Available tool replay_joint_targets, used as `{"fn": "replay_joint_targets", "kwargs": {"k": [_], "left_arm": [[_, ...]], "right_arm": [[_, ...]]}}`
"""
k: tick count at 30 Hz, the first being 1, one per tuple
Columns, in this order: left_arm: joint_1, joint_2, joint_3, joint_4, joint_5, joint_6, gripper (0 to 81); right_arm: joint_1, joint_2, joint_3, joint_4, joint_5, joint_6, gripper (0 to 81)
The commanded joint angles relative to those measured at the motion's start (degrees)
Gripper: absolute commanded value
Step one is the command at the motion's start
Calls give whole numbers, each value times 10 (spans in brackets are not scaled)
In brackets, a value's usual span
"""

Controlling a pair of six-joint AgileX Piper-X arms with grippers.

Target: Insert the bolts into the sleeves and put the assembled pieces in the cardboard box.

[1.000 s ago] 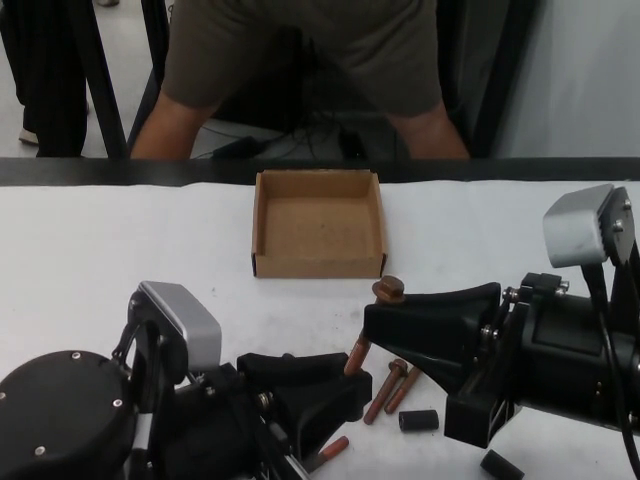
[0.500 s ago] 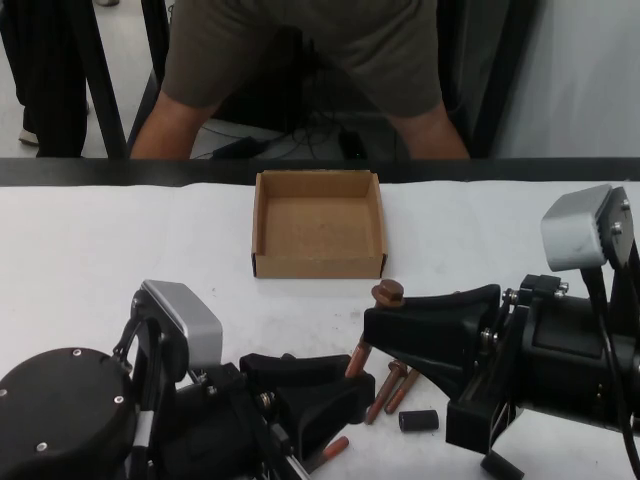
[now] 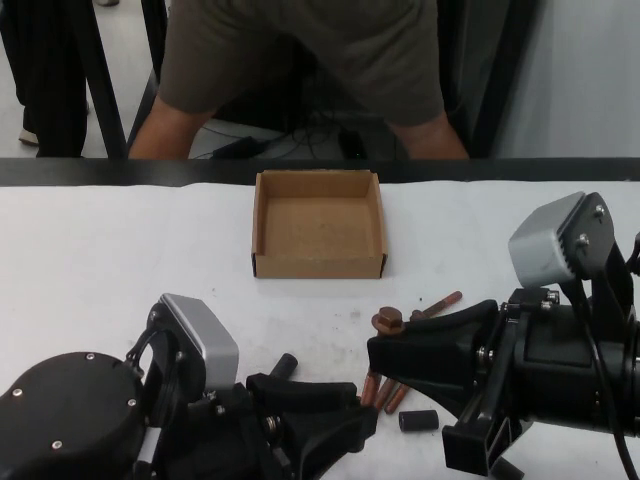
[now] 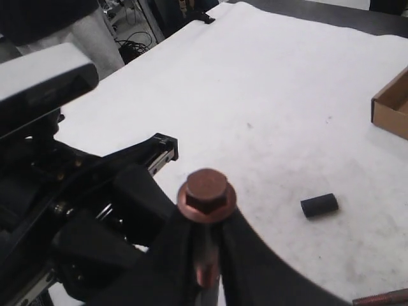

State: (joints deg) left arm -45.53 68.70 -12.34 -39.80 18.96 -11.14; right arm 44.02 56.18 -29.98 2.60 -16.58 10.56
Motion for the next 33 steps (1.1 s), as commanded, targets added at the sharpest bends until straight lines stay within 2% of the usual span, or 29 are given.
{"fn": "replay_joint_targets", "kwargs": {"k": [1, 6, 18, 33], "left_arm": [[3, 0, -10, -24, 5, 13, 8], [3, 0, -15, -24, 5, 18, 8], [3, 0, -21, -24, 32, 162, 8], [3, 0, -23, -43, 35, 175, 8]], "right_arm": [[1, -4, -4, 18, -8, -7, 2], [1, -4, -4, 18, -8, -3, 2], [1, -3, -9, -12, -9, 12, 2], [1, -3, -9, 4, -9, 10, 2]]}}
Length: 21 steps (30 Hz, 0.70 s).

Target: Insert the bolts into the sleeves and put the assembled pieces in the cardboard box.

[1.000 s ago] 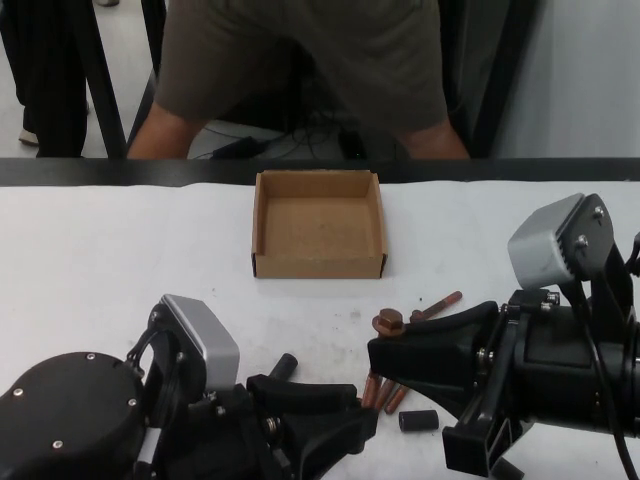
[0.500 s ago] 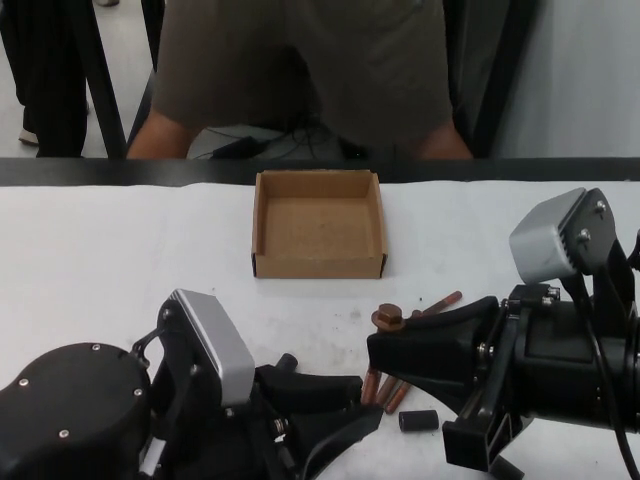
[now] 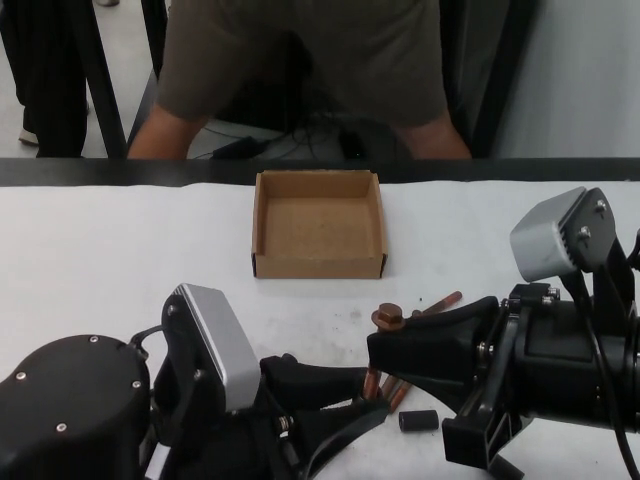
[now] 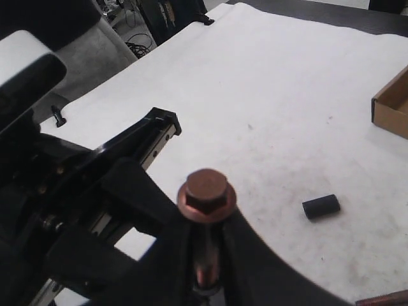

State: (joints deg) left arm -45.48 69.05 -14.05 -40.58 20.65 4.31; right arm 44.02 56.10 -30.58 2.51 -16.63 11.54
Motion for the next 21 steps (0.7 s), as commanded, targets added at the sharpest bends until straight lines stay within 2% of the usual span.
{"fn": "replay_joint_targets", "kwargs": {"k": [1, 12, 21], "left_arm": [[2, -4, -6, -46, 18, 15, 8], [2, -4, -6, -125, 2, -63, 8], [2, -4, -6, -129, 0, -165, 8]], "right_arm": [[1, -3, -3, 7, -9, 0, 2], [1, -3, -3, 24, -9, 0, 2], [1, -3, -3, 24, -22, 0, 2]]}}
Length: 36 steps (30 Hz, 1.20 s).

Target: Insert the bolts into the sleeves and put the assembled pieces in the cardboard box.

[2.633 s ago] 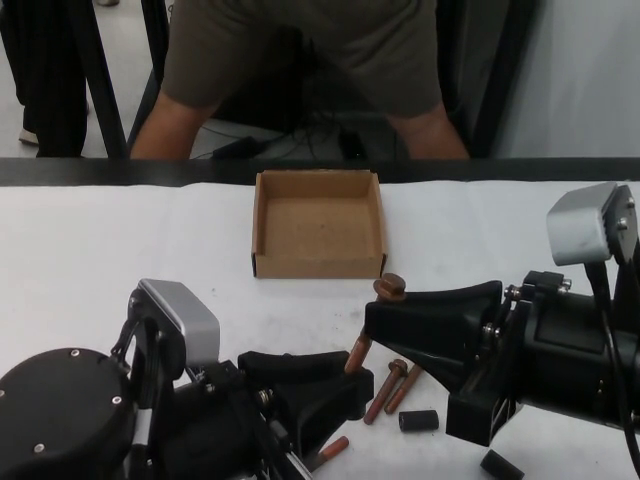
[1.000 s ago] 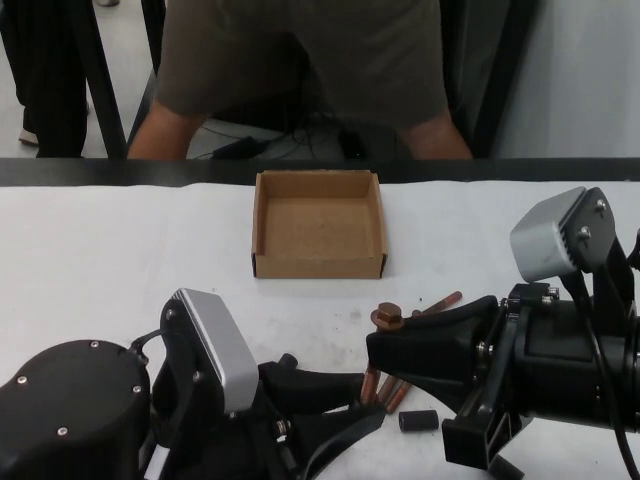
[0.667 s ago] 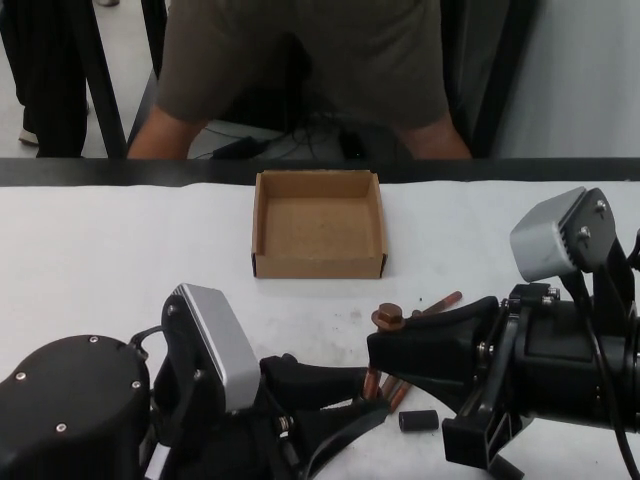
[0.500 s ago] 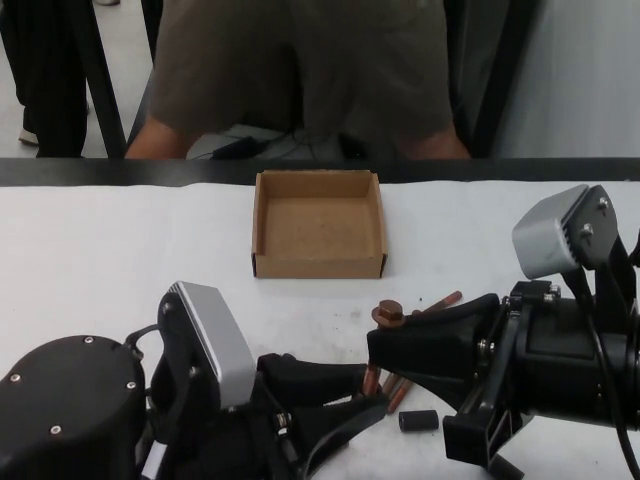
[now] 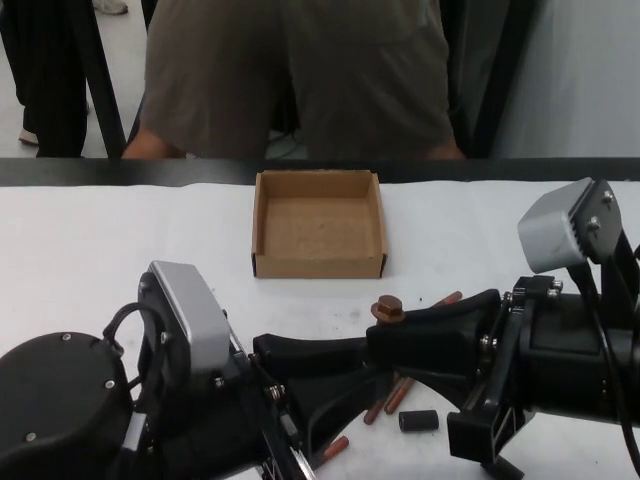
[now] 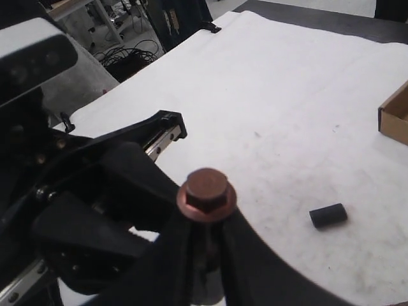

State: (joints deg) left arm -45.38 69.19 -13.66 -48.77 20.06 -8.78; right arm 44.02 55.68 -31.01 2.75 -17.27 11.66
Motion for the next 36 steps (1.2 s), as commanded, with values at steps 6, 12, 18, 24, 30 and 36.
{"fn": "replay_joint_targets", "kwargs": {"k": [6, 12, 18, 24, 30, 36], "left_arm": [[1, -5, -10, -47, -27, -67, 8], [15, -5, -26, -32, -39, -66, 8], [79, -5, -82, 79, -43, -67, 8], [134, -2, -190, 310, -51, -47, 8], [171, 46, -303, 475, -59, -39, 8], [177, 145, -416, 583, -59, -39, 8]], "right_arm": [[1, 2, 2, 21, -75, 3, 148], [0, 0, 2, 44, -75, 62, 543], [0, -47, 2, 156, -75, 64, 305], [0, -103, 2, 210, -75, 51, 1], [0, -104, 2, 240, -76, 64, 2], [0, -104, 2, 297, -76, 64, 2]]}}
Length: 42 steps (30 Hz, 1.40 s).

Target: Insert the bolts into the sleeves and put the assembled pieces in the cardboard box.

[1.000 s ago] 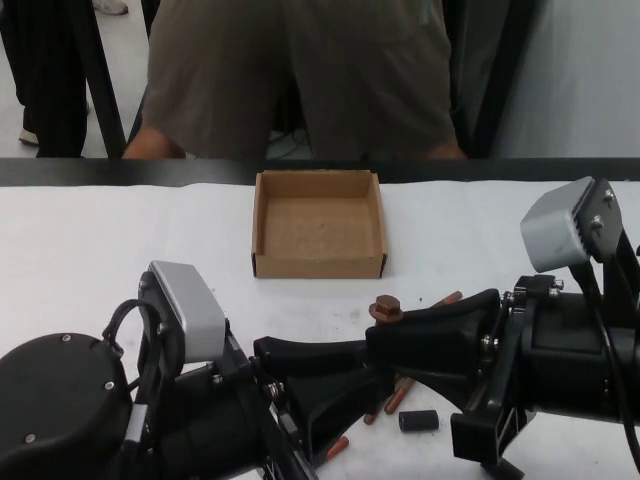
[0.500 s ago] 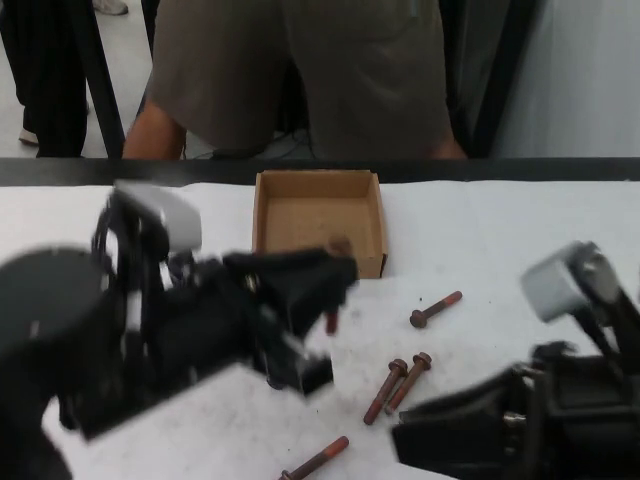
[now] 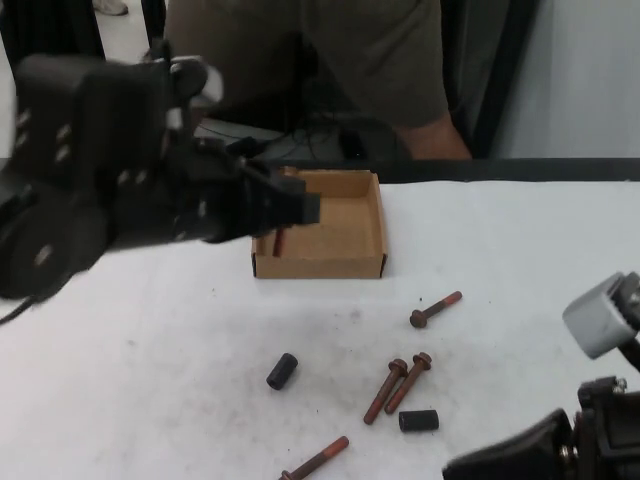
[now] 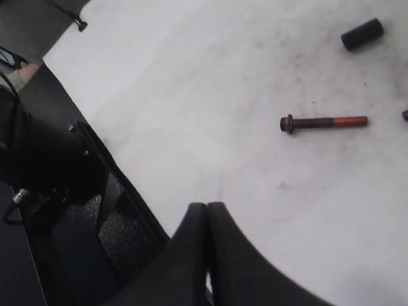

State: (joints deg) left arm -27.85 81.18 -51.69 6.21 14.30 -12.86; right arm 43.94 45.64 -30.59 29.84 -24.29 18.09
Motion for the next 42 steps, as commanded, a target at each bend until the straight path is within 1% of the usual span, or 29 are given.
{"fn": "replay_joint_targets", "kwargs": {"k": [1, 8, 15, 18, 24, 30, 32, 33, 35, 37, 38, 39, 40, 42], "left_arm": [[1, 45, -56, 52, -1, 2, 8], [13, 169, -195, 171, -1, 2, 8], [27, 260, -301, 198, -12, 2, 8], [34, 296, -351, 232, -14, 15, 8], [47, 369, -440, 281, -14, 26, 8], [59, 429, -502, 287, -14, 26, 8], [61, 450, -523, 300, -14, 26, 8], [62, 460, -531, 306, -14, 27, 8], [64, 475, -547, 316, -14, 29, 8], [66, 484, -555, 321, -12, 29, 8], [66, 488, -557, 321, -9, 29, 8], [66, 488, -558, 321, -8, 30, 2], [66, 489, -558, 321, -5, 32, 14], [66, 489, -558, 321, 0, 49, 78]], "right_arm": [[1, -4, -3, 30, -5, -1, 2], [1, 8, -3, 38, 12, 9, 2], [-2, 49, -3, 38, 13, 30, 2], [-9, 73, -3, 38, 13, 35, 2], [-51, 117, -3, 42, 13, 30, 2], [-101, 125, -5, 93, 13, -46, 8], [-115, 125, -12, 119, 13, -79, 58], [-123, 125, -15, 130, 13, -93, 106], [-136, 125, -24, 144, 13, -114, 230], [-146, 125, -31, 148, 19, -128, 394], [-149, 125, -33, 148, 27, -132, 454], [-150, 126, -36, 149, 39, -139, 476], [-150, 127, -37, 150, 48, -150, 473], [-150, 127, -37, 150, 52, -166, 448]]}}
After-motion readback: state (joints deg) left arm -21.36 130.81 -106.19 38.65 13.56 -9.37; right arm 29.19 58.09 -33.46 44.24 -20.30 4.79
